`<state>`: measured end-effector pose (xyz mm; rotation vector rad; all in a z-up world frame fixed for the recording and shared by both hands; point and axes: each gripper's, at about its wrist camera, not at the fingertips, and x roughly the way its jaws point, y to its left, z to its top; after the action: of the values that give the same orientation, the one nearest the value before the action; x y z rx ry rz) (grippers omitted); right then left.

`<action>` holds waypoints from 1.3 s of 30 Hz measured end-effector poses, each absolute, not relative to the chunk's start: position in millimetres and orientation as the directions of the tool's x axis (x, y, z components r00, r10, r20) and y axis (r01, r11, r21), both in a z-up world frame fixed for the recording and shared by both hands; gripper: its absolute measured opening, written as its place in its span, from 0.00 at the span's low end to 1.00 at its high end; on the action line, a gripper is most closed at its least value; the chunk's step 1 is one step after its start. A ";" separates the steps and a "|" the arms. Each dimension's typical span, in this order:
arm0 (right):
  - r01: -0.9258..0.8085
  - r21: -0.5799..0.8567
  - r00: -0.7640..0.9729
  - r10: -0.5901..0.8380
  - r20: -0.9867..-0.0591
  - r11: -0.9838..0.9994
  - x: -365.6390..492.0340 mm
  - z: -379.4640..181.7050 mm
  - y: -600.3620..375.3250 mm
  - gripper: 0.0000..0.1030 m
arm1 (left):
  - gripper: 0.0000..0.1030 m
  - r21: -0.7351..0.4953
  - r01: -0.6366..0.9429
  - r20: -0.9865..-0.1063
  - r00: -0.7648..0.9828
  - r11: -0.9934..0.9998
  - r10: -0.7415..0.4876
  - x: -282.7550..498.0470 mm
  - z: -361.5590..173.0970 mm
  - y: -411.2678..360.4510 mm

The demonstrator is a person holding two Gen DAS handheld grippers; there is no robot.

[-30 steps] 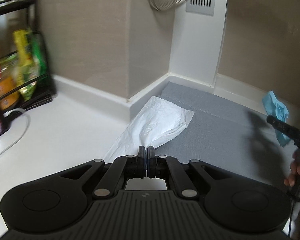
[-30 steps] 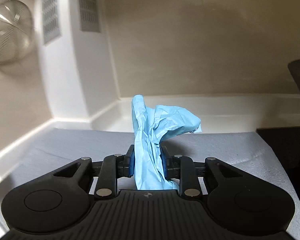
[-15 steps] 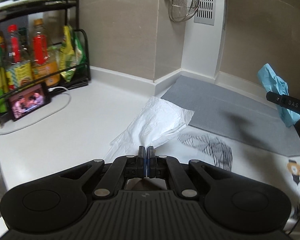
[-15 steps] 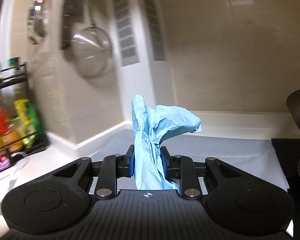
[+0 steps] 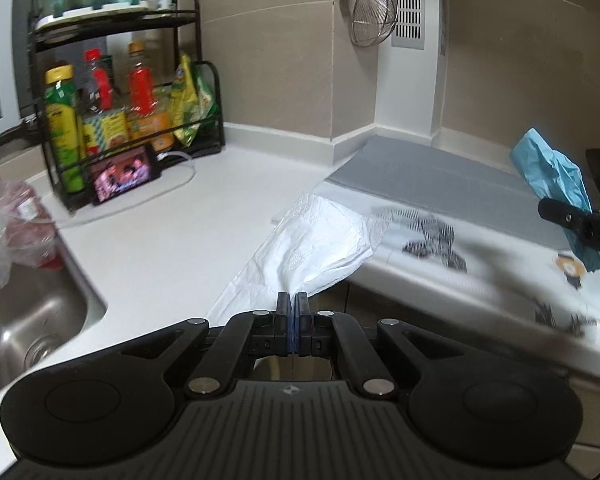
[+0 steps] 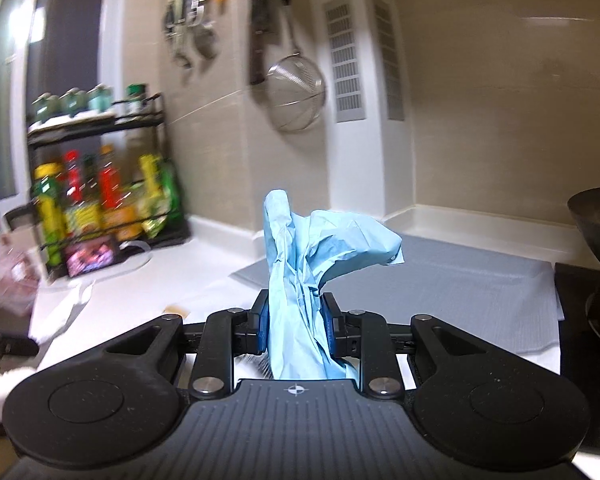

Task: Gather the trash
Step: 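Carry the tissue and glove off the counter down toward the bin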

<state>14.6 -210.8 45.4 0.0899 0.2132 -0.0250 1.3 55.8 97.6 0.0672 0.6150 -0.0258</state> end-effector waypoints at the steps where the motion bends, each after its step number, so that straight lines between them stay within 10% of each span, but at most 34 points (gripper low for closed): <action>1: 0.018 0.083 0.975 0.001 -0.221 0.996 7.1 42.8 -206.0 0.27 | 0.01 0.055 0.043 -0.584 0.812 0.998 -0.003 -5.5 95.9 56.5; 39: -0.171 0.013 0.901 0.161 -0.403 0.985 -75.9 -5.5 -160.5 0.28 | 0.01 0.131 0.004 -0.722 0.685 0.991 0.093 -65.5 48.1 44.7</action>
<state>-75.9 -160.5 -5.5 -0.0227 0.4152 0.1717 -65.5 44.7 48.1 0.1251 0.8147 0.0501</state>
